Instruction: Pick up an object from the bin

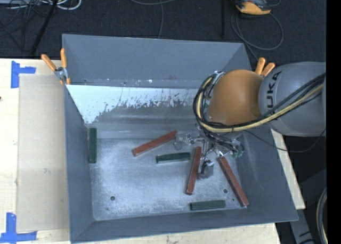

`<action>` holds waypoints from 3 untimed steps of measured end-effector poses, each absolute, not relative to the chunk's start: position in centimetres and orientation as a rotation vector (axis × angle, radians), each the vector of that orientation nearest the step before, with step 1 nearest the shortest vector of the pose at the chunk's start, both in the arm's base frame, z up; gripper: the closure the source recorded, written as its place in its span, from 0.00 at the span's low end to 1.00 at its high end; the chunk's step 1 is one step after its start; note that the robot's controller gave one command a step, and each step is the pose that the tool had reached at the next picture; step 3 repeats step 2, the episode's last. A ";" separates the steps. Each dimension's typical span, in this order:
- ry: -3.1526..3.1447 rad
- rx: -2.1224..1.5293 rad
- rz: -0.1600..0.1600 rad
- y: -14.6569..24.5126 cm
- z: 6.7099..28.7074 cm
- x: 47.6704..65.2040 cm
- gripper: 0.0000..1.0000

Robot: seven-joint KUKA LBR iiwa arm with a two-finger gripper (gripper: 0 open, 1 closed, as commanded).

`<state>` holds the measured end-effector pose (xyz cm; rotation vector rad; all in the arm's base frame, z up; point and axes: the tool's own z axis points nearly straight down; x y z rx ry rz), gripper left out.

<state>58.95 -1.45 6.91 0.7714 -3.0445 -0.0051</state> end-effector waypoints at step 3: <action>-2.802 1.433 0.001 3.3 20.9 56.6 1.00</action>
Offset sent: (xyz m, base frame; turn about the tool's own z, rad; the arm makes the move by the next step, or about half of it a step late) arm 0.0000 0.0000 0.0000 0.0000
